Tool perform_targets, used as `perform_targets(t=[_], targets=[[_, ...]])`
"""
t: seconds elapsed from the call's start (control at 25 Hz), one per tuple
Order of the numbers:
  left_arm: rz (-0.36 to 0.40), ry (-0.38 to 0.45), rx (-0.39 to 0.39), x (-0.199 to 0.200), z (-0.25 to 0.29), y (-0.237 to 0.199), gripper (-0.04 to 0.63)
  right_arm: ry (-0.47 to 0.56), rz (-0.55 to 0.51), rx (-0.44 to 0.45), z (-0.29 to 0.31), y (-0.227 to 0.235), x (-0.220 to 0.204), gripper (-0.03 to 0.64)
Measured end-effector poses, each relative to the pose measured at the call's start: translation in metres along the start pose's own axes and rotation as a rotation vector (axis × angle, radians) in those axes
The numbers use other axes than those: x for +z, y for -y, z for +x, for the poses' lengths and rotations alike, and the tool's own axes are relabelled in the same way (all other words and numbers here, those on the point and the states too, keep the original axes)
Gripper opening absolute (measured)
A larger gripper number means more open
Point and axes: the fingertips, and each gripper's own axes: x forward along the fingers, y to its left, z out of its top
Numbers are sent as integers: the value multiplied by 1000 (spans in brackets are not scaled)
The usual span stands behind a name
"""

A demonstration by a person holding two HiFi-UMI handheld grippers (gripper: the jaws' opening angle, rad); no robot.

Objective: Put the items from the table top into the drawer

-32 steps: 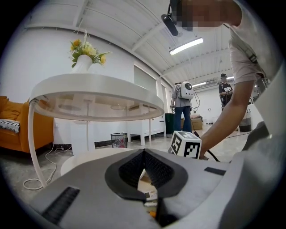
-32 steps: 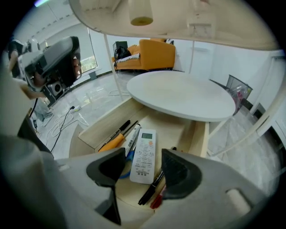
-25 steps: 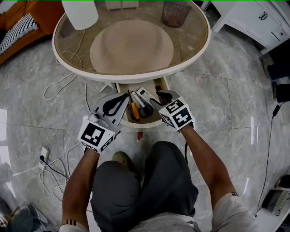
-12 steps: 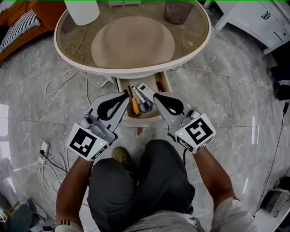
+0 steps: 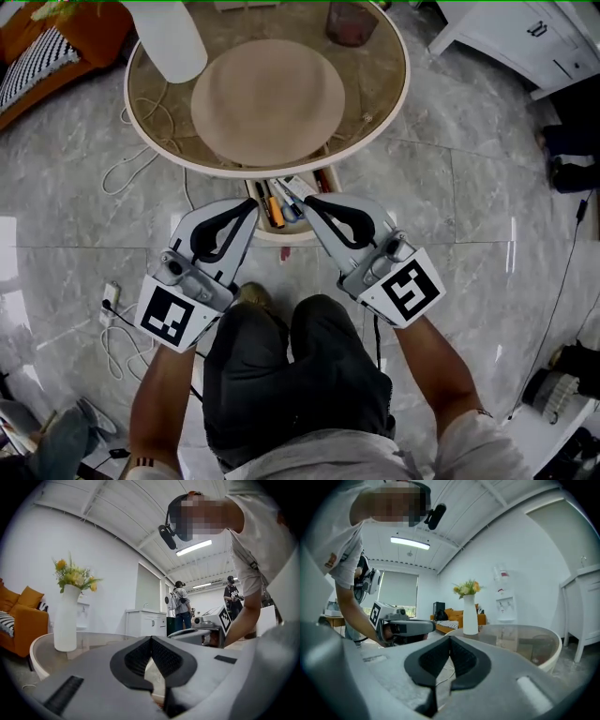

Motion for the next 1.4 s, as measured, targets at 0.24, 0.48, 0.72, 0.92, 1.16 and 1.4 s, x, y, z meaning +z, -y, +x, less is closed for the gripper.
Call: perform_targets(t=[0.24,0.48,0.72,0.92,1.16,1.4], targets=[[18,-52,19,96,-1,5,0,73,-29,-16,-8,-1,109,2],[-3,-24,27,193,-3,-6,0,77,-6,-16,4,-17,215,2],[-8,-12,31,286,-1,-12,0,94,-5,-28,6,-24,308,1],[-36,67,45,362,0,-16,0,143,-50,-39,3,-27,373,0],[-57,82,46,420,-1,-21,0,148,-49,-63,-2,-30,429,0],[-56,83,28,449,8,-9,0,159,-44,-55,-13,-30,462,0]])
